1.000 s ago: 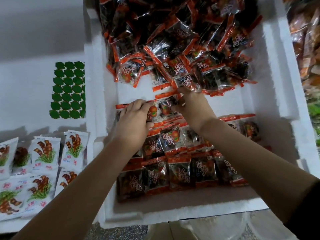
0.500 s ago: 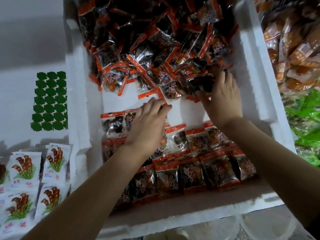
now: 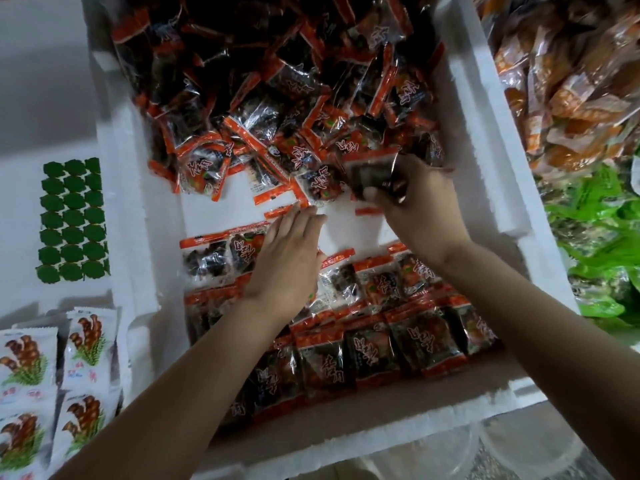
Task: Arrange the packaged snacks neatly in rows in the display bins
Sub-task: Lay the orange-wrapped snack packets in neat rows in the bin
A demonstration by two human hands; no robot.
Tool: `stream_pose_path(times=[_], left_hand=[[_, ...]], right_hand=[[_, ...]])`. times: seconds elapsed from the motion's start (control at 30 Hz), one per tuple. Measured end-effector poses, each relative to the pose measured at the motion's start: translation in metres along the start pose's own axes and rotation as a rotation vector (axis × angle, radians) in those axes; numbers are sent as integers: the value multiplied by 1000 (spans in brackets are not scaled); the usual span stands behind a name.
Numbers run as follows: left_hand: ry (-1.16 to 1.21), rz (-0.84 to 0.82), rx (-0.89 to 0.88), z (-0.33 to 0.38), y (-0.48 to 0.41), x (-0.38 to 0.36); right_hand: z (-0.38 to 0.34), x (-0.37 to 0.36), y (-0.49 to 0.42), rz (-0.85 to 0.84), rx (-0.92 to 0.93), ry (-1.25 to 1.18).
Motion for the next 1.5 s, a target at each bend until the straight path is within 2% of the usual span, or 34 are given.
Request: stream_pose_path(times=[0.1,0.37,0.57,0.7,0.83,1.03,1.33,1.43,1.5], left_hand=[[24,46,-12,1,3,1],[23,106,-16,-1,6,-2],[-23,24,-127,-5,5,-10],[-52,-44,-171,-16,7,-19],[-191,-59,-240,-23,6,-27],[-196,-91,-225,-22,4,-28],[-168,-84,-230,-21,4,-28],[-183,-86,-240,-21,4,-28],[-180,-93,-238,-21,4,-28]], right_hand=[[7,-20,15,-142,-24,67],[-2,-57,15,-246,-6,86],[0,-50,22,-139,53,221],[7,-23,16,98,237,428],[23,-14,-5,36,267,559],[22,3,-26,-13,343,488],[-4,50,-11,267,338,105],[-13,42,13,208,393,175],[-9,24,21,84,391,285]])
Point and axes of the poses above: each hand's wrist, its own y-axis away from the middle knuckle, its own x-axis out of the back of the hand, z = x × y, the point moved 2 cm from there along -y, towards the middle knuckle, and after that the axes turned 6 degrees about z, right-handed, at the moved point
